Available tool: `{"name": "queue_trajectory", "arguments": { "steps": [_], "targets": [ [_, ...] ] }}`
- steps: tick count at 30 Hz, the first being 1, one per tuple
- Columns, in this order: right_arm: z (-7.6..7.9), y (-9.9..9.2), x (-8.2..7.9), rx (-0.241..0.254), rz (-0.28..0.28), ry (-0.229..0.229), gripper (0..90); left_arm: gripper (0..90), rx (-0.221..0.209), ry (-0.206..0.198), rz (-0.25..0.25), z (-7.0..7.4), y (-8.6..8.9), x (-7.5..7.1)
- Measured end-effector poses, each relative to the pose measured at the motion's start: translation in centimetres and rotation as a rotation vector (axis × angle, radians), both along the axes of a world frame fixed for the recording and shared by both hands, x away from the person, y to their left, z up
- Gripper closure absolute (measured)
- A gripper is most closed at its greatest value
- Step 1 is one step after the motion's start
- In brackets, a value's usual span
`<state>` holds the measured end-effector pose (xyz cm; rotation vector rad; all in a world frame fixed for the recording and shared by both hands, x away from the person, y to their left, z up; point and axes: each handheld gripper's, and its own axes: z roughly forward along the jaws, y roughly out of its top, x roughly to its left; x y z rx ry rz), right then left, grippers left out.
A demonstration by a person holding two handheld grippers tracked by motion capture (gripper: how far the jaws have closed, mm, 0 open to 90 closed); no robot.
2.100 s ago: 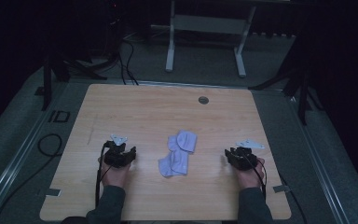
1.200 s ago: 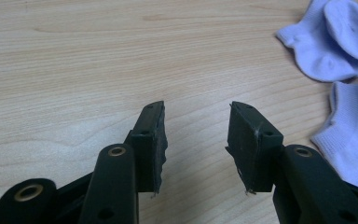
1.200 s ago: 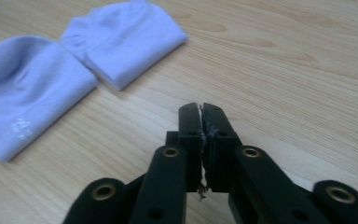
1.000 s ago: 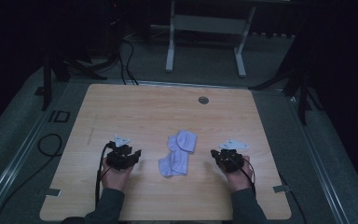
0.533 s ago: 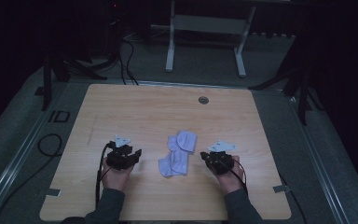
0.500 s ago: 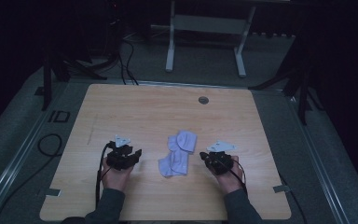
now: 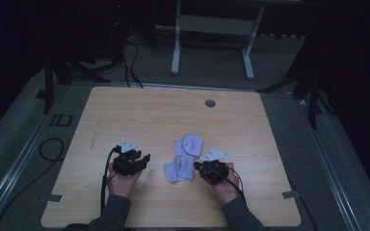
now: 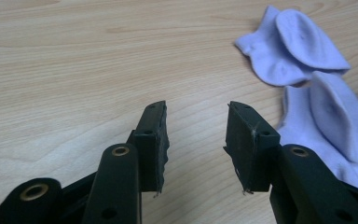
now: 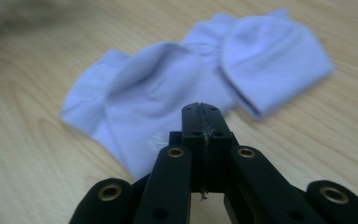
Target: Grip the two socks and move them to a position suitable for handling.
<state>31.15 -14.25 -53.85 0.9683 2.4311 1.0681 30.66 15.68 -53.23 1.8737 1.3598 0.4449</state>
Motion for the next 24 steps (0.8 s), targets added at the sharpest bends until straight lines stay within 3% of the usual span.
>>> {"name": "queue_trajectory", "arguments": {
  "steps": [5, 9, 17, 24],
  "targets": [
    [-0.7, 1.5, -0.4, -0.022, 0.041, 0.01, 89.6, 60.7, -0.005, -0.009, -0.028, 0.1, -0.4, -0.2],
    [-1.6, 2.2, -0.3, -0.066, 0.05, 0.044, 89.7, 63.0, -0.011, -0.014, -0.051, 0.2, -0.8, -0.4],
    [-1.8, 2.6, -0.5, -0.064, 0.082, 0.038, 89.9, 71.8, 0.01, -0.012, -0.118, -0.1, -2.2, -0.6],
    [-1.8, 2.6, -0.5, -0.07, 0.097, 0.038, 90.0, 89.7, 0.016, 0.009, -0.221, -0.6, -3.8, -0.8]
  ]
}}
